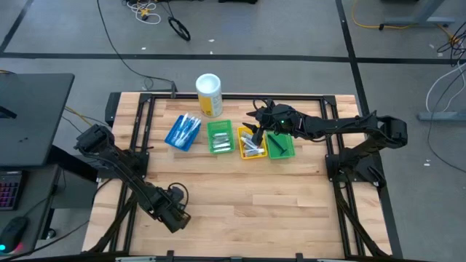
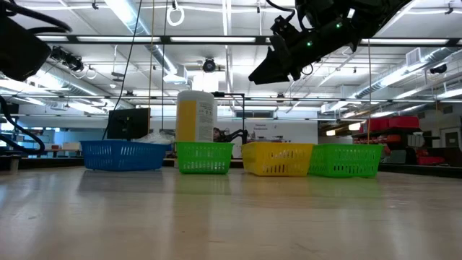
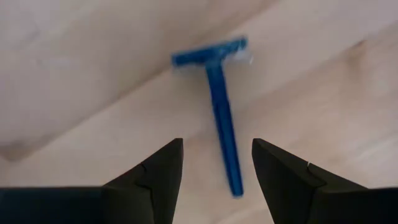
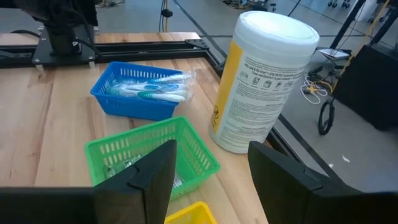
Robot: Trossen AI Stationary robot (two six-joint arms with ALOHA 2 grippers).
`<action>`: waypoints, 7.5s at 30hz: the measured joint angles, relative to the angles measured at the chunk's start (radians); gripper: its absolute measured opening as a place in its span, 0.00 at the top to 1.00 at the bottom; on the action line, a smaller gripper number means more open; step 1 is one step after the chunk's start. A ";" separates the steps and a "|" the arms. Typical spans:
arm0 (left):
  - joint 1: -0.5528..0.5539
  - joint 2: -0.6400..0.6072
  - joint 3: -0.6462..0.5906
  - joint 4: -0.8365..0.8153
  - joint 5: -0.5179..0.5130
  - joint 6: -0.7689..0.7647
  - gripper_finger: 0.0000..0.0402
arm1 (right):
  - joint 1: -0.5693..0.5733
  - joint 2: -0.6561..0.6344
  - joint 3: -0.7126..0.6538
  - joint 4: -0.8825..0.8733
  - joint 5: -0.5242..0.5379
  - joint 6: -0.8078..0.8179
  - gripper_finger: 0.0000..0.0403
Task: Pick & Place Travel size toiletries
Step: Put the razor into the right green bin, then return to Home Position
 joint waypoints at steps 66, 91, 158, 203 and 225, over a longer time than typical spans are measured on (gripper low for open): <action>0.634 0.069 0.330 0.116 -0.376 1.374 0.87 | 0.034 -0.187 -0.001 -0.384 -0.001 0.089 0.48; 0.952 0.081 0.457 0.739 0.039 1.890 0.86 | 0.131 -0.475 -0.605 0.602 -0.092 0.107 0.51; 0.944 0.081 0.457 0.676 -0.055 1.955 0.78 | -0.003 -0.099 -0.343 0.675 -0.298 0.136 0.89; 0.952 -0.008 0.456 0.344 -0.393 1.929 0.52 | -0.013 -0.245 -0.343 -0.487 -0.107 0.534 0.69; 0.959 -0.488 0.445 -0.128 -0.456 1.944 0.52 | -0.008 -0.450 0.056 -0.512 -0.158 0.018 0.98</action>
